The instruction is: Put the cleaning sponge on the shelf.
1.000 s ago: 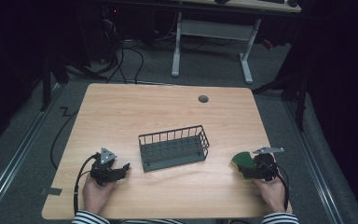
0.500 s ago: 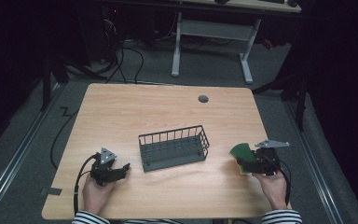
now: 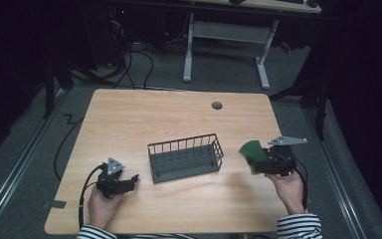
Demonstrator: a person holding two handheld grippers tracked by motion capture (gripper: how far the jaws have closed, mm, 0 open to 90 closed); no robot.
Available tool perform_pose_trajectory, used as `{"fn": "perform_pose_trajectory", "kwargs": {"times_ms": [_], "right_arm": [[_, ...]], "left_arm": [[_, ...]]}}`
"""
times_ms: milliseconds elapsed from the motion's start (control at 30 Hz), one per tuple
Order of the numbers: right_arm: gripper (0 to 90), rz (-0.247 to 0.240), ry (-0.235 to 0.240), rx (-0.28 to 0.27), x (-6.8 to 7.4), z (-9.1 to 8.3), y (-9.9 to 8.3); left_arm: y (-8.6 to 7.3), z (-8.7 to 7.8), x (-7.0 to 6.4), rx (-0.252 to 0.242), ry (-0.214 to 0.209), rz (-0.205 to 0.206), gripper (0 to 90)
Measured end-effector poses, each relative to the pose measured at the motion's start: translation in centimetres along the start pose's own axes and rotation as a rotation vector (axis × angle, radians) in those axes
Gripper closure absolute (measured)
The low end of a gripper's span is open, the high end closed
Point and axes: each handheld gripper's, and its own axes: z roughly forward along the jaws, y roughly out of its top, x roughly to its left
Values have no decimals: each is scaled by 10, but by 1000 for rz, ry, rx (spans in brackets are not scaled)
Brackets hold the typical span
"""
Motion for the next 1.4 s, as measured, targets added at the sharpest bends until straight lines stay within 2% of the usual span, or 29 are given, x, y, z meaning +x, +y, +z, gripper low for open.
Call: {"fn": "perform_pose_trajectory", "kwargs": {"times_ms": [300, 667, 1100, 1400], "right_arm": [[305, -39, 29, -17, 14, -2, 27], [305, -107, 59, -24, 36, 4, 60], [305, -146, 102, -21, 62, 37, 88], [304, -160, 135, 9, 80, 61, 102]], "left_arm": [[0, 0, 0, 1, -1, 0, 295], [0, 0, 0, 0, 0, 0, 295], [0, 0, 0, 2, 0, -1, 293], [0, 0, 0, 1, -1, 1, 291]]}}
